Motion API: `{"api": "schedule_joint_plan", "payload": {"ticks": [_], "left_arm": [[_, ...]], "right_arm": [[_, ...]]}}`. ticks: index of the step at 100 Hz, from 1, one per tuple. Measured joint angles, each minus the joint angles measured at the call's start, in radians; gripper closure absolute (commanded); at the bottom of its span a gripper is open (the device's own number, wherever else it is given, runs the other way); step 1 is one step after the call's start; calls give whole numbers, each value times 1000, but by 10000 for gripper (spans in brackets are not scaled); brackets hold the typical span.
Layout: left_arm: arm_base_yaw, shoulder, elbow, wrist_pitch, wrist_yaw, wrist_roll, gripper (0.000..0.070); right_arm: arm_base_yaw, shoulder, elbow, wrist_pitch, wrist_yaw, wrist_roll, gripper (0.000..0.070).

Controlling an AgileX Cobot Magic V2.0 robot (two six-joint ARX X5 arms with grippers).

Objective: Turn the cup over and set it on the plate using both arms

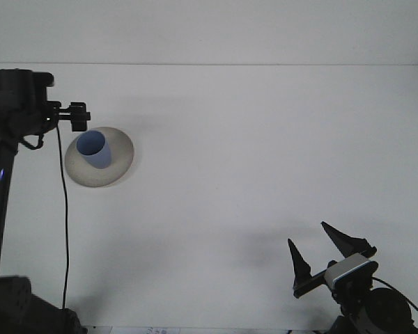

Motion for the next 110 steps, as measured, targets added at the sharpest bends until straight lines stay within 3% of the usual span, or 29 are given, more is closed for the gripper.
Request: {"api": "schedule_joint_plan", "payload": {"ticks": [5,23,40,54,76,80,84,87,93,110], "left_arm": [[0,-84,-2,32,44,-13,104],[-37,-374,-174,168,143,-41,104],[-141,-658,-569,354,150,-80,104],[-220,-909,-912,485,150,-172,104],[-270,-1149,-1261,490,143,-264,114],[-273,-1169,-1287,483,143,-273,146],[-274,-1186,-1301,478,143,-278,240],[-273,-1196,-1303,478,143,-281,363],[-273,-1213,-1299,491,143,-284,700],[-273,-1223,-1293,496,143,-298,684]], "right_arm": [[0,0,0,0,10,0,128],[0,0,0,1,23,0,128],[0,0,0,1,71,7,127],[0,0,0,1,109,18,127],[0,0,0,1,139,23,131],[0,0,0,2,139,23,167],[1,0,0,2,139,26,268],[0,0,0,2,138,26,386],[1,0,0,1,138,27,693],[1,0,0,-8,138,27,693]]}}
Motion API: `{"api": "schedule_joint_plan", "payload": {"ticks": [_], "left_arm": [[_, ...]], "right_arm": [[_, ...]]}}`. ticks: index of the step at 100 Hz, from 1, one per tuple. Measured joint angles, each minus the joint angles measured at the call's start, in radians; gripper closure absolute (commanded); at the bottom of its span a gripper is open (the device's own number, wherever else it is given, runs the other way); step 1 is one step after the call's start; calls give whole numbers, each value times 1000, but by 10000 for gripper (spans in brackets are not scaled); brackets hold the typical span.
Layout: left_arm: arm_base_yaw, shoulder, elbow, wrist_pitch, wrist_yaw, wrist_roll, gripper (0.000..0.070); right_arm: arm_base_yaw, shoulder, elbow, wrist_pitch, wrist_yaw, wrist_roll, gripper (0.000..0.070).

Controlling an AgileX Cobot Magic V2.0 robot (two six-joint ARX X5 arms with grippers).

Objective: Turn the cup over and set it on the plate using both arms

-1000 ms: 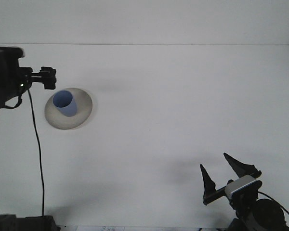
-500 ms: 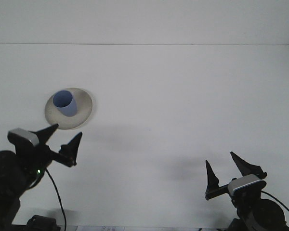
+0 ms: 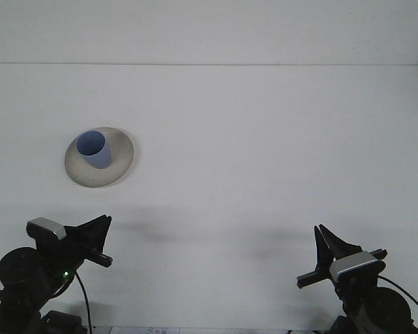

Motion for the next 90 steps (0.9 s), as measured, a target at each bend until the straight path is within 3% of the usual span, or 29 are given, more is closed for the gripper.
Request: {"api": "schedule_joint_plan", "payload": {"ticks": [71,82,90], "left_arm": [[6,-6,0,6,-1,2,684],[28,-56,-32,53,-7,66,685],[50,-133,-117,134,-56,137,685]], "right_arm": [[0,0,0,21,0,0,693],[0,0,0,21,0,0,693],[0,0,0,21,0,0,693]]}}
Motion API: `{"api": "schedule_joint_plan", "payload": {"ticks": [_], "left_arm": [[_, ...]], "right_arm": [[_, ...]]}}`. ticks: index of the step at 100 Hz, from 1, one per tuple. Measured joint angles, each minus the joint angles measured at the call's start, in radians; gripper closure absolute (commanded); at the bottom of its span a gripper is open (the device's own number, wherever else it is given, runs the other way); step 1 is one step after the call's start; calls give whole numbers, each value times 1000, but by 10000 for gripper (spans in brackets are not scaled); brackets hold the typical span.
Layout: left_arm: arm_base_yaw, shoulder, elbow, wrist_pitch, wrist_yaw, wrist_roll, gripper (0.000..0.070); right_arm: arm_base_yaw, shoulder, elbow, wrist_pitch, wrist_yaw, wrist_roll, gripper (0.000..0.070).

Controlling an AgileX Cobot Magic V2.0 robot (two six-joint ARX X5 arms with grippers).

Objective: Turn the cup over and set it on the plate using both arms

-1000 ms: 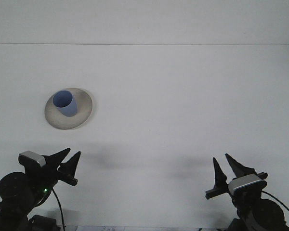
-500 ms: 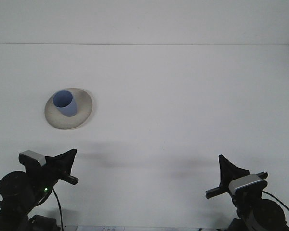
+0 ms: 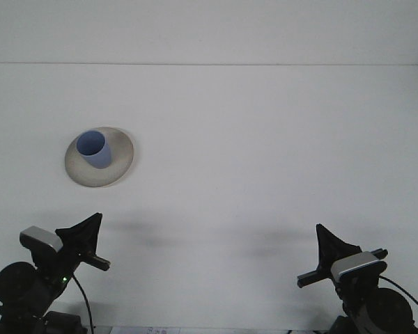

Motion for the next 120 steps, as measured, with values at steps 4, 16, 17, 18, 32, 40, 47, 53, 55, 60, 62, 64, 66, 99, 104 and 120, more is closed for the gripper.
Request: {"api": "schedule_joint_plan", "payload": {"ticks": [4,16,17,18,32,40,47,53,55,60,62,64,66,99,104,120], "left_arm": [[10,-40,-57,51,-42,32,684],[38,-142,-248,163,-201,98,684],[40,-150,-263,167,-214,101,684],[41,-157,-277,171,-225,104,684],[47,-230,-428,193,-322,135,684],[47,-241,-467,211,-335,153,684],[47,-240,-471,224,-338,160,685],[47,-240,-471,248,-338,171,684],[47,-240,-472,261,-338,174,684],[48,-241,-472,275,-338,176,684],[49,-241,-472,275,-338,176,684],[50,-241,-472,274,-338,176,684],[50,-241,-472,273,-338,175,684],[50,-241,-472,272,-338,175,684],[50,-241,-472,272,-338,175,684],[50,-241,-472,272,-338,175,684]], "right_arm": [[0,0,0,0,0,0,693],[0,0,0,0,0,0,693],[0,0,0,0,0,0,693],[0,0,0,0,0,0,693],[0,0,0,0,0,0,693],[0,0,0,0,0,0,693],[0,0,0,0,0,0,693],[0,0,0,2,0,0,693],[0,0,0,2,0,0,693],[0,0,0,2,0,0,693],[0,0,0,2,0,0,693],[0,0,0,2,0,0,693],[0,0,0,2,0,0,693],[0,0,0,2,0,0,693],[0,0,0,2,0,0,693],[0,0,0,2,0,0,693]]}}
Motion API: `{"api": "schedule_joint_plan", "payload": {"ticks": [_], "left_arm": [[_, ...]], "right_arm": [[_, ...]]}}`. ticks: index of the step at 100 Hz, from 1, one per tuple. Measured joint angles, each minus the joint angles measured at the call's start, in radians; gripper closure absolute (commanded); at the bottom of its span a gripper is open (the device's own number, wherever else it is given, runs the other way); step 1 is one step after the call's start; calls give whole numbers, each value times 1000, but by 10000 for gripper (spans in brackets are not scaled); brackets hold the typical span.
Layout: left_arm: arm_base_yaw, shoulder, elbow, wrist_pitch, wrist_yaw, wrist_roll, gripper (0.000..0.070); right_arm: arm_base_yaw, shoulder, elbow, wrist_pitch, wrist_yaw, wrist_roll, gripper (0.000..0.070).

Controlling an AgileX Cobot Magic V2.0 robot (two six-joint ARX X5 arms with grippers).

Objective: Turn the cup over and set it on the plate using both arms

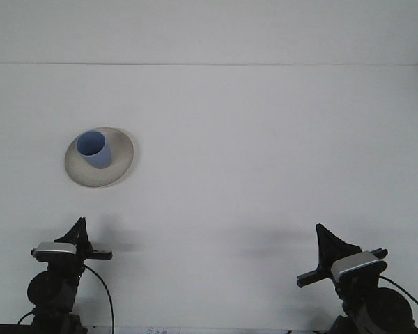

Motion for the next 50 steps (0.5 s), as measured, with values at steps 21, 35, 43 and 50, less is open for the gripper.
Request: {"api": "schedule_joint_plan", "payload": {"ticks": [21,35,43,50], "left_arm": [[0,0,0,0,0,0,684],[0,0,0,0,0,0,684],[0,0,0,0,0,0,684],[0,0,0,0,0,0,684]], "right_arm": [[0,0,0,0,0,-3,693],[-76,0,-4,3,4,-28,693],[-205,-10,-43,17,-71,-43,693],[-341,-34,-114,34,-190,-72,693]]}}
